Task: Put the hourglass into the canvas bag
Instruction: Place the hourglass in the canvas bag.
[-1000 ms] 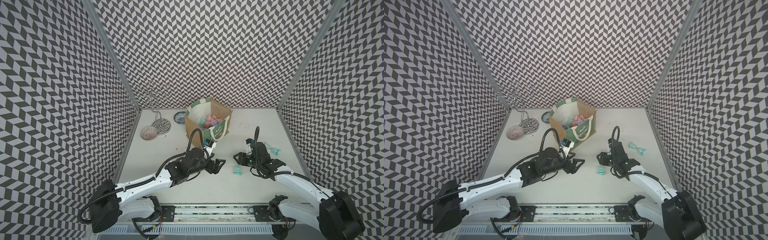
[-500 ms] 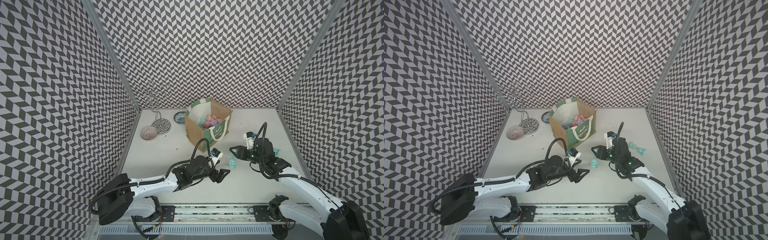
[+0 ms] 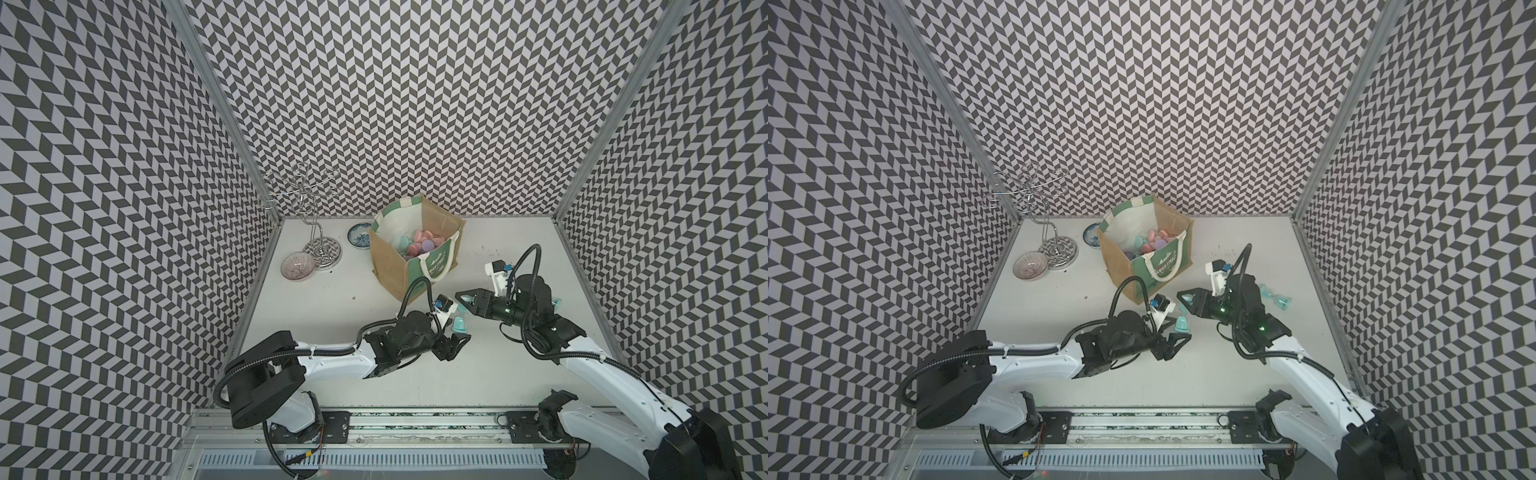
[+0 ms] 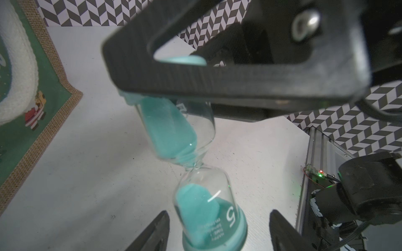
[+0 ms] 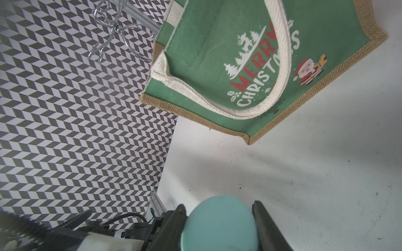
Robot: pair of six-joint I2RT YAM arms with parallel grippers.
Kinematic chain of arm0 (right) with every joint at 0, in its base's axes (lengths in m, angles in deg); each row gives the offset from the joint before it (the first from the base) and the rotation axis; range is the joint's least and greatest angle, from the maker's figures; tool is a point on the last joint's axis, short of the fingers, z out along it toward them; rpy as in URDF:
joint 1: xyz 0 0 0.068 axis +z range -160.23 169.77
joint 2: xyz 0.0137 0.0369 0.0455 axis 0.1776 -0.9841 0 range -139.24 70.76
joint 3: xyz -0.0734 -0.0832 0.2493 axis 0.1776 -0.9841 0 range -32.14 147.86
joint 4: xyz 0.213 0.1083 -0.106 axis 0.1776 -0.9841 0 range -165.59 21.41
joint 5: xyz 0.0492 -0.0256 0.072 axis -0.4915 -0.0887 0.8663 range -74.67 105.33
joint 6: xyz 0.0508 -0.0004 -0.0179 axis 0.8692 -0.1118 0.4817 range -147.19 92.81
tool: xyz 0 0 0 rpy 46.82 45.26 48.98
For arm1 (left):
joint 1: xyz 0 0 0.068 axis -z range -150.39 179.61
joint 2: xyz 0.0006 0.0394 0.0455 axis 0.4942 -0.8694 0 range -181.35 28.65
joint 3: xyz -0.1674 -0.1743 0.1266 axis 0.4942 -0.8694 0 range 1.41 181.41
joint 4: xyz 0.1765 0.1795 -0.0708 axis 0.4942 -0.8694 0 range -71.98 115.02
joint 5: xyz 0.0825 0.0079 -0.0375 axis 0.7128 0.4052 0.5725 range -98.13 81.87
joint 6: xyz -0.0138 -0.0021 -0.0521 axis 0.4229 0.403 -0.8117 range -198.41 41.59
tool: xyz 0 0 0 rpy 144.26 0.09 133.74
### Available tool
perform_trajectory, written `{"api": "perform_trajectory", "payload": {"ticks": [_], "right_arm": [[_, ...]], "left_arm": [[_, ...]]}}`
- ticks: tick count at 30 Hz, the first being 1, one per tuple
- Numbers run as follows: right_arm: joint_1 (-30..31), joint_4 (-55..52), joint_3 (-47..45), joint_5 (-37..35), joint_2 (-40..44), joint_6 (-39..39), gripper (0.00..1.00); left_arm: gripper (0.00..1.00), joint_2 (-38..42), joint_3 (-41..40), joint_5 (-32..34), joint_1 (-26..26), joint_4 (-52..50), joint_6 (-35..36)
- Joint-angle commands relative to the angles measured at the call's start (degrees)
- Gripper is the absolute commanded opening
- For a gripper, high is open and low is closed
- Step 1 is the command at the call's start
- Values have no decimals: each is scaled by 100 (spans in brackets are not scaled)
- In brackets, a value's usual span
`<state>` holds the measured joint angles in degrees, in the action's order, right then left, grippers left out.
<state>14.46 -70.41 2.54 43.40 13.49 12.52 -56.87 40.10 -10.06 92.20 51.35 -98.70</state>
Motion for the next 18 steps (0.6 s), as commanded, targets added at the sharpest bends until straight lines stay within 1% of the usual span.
{"api": "perform_trajectory", "payload": {"ticks": [1,5,9,15,18], "right_arm": [[33,500,30,150,171,130,25],[36,545,-13,124,208,151,25],[36,572,-37,152,231,153,25],[27,557,-88,62,296,148,26],[27,531,-114,-51,330,141,31]], "left_arm": [[66,-132,213,205,17,304,-154],[58,-207,95,249,17,611,-196],[51,-303,130,325,14,640,-195],[35,-229,96,416,11,664,-195],[28,-190,70,429,16,677,-201]]}}
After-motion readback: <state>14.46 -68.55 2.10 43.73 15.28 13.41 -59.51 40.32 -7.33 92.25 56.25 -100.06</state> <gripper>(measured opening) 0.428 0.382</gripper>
